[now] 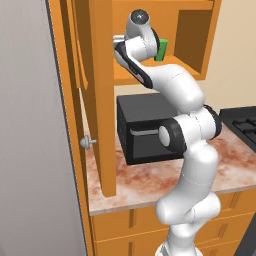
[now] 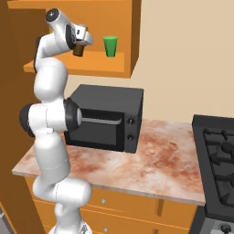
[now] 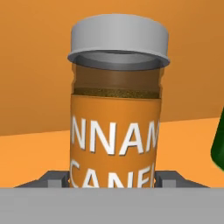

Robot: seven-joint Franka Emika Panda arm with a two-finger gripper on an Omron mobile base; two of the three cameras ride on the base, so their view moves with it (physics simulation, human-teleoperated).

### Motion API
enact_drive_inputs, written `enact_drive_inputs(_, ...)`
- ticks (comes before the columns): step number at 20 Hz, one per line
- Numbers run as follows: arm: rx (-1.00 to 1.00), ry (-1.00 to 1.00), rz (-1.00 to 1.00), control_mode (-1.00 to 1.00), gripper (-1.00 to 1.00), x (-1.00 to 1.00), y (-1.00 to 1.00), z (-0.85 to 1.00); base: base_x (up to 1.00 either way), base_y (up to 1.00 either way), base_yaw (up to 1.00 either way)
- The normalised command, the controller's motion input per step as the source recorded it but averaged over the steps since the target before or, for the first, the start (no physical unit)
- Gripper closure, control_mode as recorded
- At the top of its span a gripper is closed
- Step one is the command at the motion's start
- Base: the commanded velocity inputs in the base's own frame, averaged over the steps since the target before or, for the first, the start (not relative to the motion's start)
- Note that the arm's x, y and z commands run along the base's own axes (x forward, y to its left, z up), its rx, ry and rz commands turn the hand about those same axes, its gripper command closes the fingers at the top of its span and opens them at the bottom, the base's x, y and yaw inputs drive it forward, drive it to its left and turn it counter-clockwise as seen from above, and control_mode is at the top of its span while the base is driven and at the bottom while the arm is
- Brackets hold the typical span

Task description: Take the cinnamon bottle from the cabinet and place it on the dining table, next to the plate with the cupcake. Then take the chocolate from the dining counter and place it on the cupcake plate.

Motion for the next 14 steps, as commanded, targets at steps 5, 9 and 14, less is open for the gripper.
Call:
enact_drive_inputs(5,0.01,-0.01,0.00,-1.00,1.00,-1.00,0.03,-0.14,0.00,0.00,0.00)
enact_drive_inputs(9,0.05,-0.11,0.06,-1.00,1.00,-1.00,-0.15,-0.16,0.00,0.00,0.00)
enact_drive_inputs(14,0.07,-0.18,0.13,-1.00,1.00,-1.00,-0.22,0.00,0.00,0.00,0.00)
